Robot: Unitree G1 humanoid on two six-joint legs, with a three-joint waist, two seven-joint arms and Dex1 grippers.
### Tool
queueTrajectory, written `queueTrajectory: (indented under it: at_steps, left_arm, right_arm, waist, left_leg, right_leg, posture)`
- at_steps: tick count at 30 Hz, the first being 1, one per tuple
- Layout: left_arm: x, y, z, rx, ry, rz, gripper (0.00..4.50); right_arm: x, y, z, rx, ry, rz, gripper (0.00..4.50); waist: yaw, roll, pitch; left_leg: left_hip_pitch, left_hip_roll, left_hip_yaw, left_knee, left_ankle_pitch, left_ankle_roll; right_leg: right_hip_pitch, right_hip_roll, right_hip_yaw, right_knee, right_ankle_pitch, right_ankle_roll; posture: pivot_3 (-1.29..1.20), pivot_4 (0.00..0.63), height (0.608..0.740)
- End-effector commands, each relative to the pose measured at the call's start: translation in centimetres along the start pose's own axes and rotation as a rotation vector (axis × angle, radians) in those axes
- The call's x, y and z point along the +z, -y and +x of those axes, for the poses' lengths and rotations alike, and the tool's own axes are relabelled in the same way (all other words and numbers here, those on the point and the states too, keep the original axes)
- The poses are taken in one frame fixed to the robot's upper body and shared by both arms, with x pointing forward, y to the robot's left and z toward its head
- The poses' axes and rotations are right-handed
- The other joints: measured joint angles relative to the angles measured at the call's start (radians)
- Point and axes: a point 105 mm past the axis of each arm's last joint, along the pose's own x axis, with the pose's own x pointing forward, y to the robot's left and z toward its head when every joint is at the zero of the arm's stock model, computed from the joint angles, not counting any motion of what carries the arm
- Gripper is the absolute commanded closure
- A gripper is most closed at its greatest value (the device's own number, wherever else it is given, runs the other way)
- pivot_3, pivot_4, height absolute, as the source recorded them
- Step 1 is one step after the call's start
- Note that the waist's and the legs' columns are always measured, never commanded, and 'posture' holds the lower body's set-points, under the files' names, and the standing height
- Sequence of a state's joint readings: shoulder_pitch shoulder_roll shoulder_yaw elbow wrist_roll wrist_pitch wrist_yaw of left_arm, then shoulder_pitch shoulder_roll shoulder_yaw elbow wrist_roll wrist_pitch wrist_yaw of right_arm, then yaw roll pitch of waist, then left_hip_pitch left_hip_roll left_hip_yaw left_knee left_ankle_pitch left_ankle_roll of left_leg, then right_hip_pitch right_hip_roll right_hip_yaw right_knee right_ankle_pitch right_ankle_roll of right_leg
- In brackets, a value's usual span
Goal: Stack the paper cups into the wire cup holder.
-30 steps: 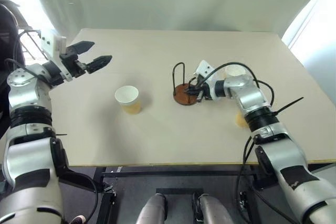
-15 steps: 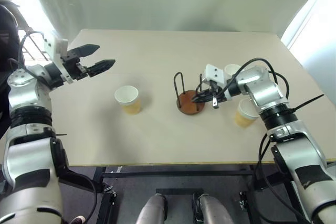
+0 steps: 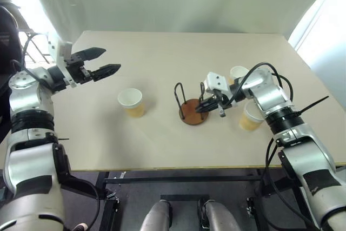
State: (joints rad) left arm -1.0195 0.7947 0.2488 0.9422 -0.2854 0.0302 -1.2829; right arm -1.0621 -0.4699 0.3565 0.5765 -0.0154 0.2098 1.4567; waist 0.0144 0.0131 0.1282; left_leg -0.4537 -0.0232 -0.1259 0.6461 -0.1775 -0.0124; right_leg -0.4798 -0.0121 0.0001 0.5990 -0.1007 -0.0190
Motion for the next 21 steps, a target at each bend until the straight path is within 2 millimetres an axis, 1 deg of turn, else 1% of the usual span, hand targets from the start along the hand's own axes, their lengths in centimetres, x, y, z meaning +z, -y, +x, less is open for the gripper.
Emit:
queueTrajectory:
  at_steps: [1, 8, 19, 21]
  left_arm:
    - [1.2, -0.1, -0.2, -0.002, 0.028, 0.034, 0.00]
    - [1.3, -0.1, -0.3, -0.001, 0.025, 0.035, 0.00]
    - [1.5, -0.1, -0.3, 0.000, 0.025, 0.037, 0.00]
    - [1.5, -0.1, -0.3, 0.001, 0.025, 0.039, 0.00]
  right_arm:
    - [1.4, 0.6, -0.5, -0.009, 0.001, -0.067, 4.45]
    - [0.9, 1.2, -0.6, -0.013, -0.026, -0.072, 4.45]
    - [-0.1, 1.5, -0.7, -0.016, -0.080, -0.071, 4.45]
    - [-0.4, 1.7, -0.8, -0.026, -0.098, -0.079, 3.95]
  waist:
    - [0.000, 0.000, 0.000]
    - [0.001, 0.000, 0.000]
    - [0.000, 0.000, 0.000]
    - [0.000, 0.000, 0.000]
  left_leg:
    - [0.000, 0.000, 0.000, 0.000, 0.000, 0.000]
    - [0.000, 0.000, 0.000, 0.000, 0.000, 0.000]
    - [0.000, 0.000, 0.000, 0.000, 0.000, 0.000]
    - [0.000, 0.000, 0.000, 0.000, 0.000, -0.001]
  right_leg:
    - [0.000, 0.000, 0.000, 0.000, 0.000, 0.000]
    - [0.000, 0.000, 0.000, 0.000, 0.000, 0.000]
    - [0.000, 0.000, 0.000, 0.000, 0.000, 0.000]
    - [0.000, 0.000, 0.000, 0.000, 0.000, 0.000]
  posture:
    - [0.00, 0.150, 0.740]
    - [0.00, 0.150, 0.740]
    - [0.00, 0.150, 0.740]
    - [0.00, 0.150, 0.740]
